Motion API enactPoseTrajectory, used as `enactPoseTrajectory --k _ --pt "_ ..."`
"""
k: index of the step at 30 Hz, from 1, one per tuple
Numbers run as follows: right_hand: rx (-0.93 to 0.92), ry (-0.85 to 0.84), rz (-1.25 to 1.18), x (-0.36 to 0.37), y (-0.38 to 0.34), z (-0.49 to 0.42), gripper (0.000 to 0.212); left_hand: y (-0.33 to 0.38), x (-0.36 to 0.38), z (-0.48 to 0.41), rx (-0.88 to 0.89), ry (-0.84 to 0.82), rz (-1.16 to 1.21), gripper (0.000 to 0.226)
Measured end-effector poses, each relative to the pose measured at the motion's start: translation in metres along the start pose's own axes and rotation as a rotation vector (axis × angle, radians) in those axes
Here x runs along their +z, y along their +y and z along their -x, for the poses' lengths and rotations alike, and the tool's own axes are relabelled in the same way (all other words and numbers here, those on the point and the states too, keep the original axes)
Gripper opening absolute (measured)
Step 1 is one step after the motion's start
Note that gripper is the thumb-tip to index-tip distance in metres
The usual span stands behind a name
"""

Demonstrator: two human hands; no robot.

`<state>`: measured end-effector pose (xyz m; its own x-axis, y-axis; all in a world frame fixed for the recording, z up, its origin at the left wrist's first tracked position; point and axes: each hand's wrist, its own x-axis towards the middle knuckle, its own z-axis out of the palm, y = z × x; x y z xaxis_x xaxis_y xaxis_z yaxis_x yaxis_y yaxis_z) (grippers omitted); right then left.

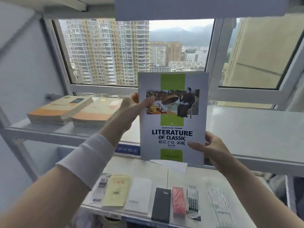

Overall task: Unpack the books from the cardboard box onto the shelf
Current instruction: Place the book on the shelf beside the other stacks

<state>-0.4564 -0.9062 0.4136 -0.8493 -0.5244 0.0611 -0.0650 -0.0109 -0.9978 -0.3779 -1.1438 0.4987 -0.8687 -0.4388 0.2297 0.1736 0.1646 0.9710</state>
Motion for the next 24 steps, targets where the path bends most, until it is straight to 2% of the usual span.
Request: enactPoseTrajectory --k 3,8,11,14,17,20,24 --pt "-0.074 0.014 0.037 0.016 -0.002 -0.053 0.045 -0.003 -0.02 -0.043 0.077 0.007 0.005 0.033" --pt "-0.105 0.028 0.053 0.046 0.019 -0.107 0.053 -0.034 -0.053 -0.09 0.187 -0.004 -0.043 0.047" --pt "-0.078 0.032 0.045 0.053 0.033 -0.117 0.067 -0.057 -0.071 -0.105 0.201 -0.081 -0.076 0.055" --pt "-0.072 0.024 0.146 0.052 0.03 -0.122 0.087 -0.064 -0.085 -0.12 0.209 -0.226 -0.103 0.079" --pt "-0.078 0.06 0.134 0.056 0.028 -0.123 0.097 -0.062 -0.086 -0.126 0.224 -0.295 -0.138 0.077" --pt "-0.094 0.131 0.117 0.064 0.03 -0.122 0.095 -0.065 -0.085 -0.13 0.25 -0.28 -0.123 0.067" --pt "-0.11 0.187 0.087 0.069 0.028 -0.119 0.075 -0.066 -0.086 -0.132 0.279 -0.263 -0.078 0.059"
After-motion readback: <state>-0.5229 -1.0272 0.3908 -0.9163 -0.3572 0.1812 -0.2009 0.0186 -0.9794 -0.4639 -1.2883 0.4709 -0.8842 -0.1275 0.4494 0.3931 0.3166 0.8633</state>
